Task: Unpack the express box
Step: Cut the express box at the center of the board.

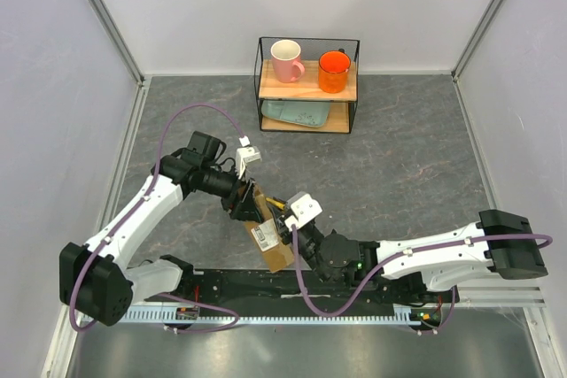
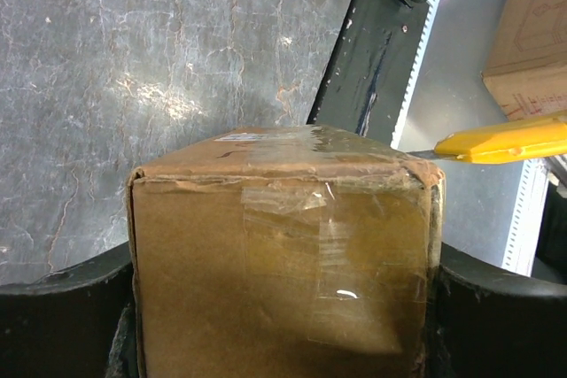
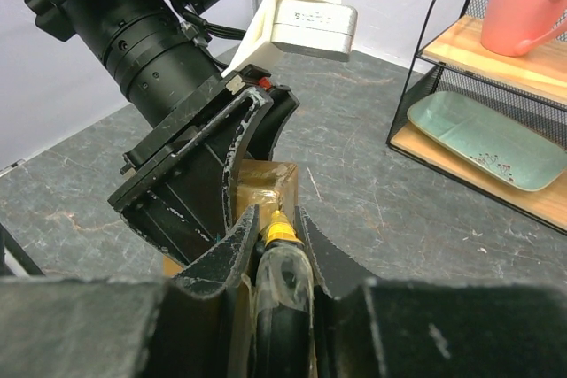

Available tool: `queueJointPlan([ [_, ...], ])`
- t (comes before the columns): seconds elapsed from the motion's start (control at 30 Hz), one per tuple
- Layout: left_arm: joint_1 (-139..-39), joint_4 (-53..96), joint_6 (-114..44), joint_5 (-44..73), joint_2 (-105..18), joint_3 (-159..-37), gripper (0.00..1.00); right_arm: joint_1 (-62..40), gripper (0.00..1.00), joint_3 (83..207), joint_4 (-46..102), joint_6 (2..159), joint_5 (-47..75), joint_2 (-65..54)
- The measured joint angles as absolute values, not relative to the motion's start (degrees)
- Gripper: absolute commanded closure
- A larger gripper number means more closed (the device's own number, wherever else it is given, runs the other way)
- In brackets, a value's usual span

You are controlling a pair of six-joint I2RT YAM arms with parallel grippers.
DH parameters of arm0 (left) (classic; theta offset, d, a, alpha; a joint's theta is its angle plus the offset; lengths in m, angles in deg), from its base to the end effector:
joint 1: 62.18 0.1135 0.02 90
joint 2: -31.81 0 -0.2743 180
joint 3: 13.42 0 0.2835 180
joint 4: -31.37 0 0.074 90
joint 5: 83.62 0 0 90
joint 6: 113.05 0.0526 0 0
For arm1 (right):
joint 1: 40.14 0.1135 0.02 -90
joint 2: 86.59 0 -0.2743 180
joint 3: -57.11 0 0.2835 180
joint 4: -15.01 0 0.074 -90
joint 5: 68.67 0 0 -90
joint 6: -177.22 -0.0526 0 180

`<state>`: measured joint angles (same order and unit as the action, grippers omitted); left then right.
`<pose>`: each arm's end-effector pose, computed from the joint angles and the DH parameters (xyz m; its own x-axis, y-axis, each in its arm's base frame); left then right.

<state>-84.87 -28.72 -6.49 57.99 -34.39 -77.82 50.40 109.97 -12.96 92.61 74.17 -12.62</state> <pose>0.2082 -0.1317 0.2615 -0.6146 0.4488 -0.6487 0.7881 0.3157 -0.5284 0.0390 0.3141 0.2877 0.0563 0.0451 -0.9974 -0.6089 0.7933 0.0015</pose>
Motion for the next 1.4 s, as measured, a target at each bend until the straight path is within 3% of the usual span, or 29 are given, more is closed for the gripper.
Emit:
queueJointPlan([
  [0.83, -81.14, -31.92, -8.44, 60.33, -39.06, -77.82, 0.53, 54.25, 1.00, 109.10, -7.71, 87.89, 80.40, -10.46],
  [1.4, -80.79, -29.01, -7.52, 59.61, -36.14, -77.73, 0.53, 57.31, 1.00, 107.83, 7.02, 85.86, 81.27, -12.90],
])
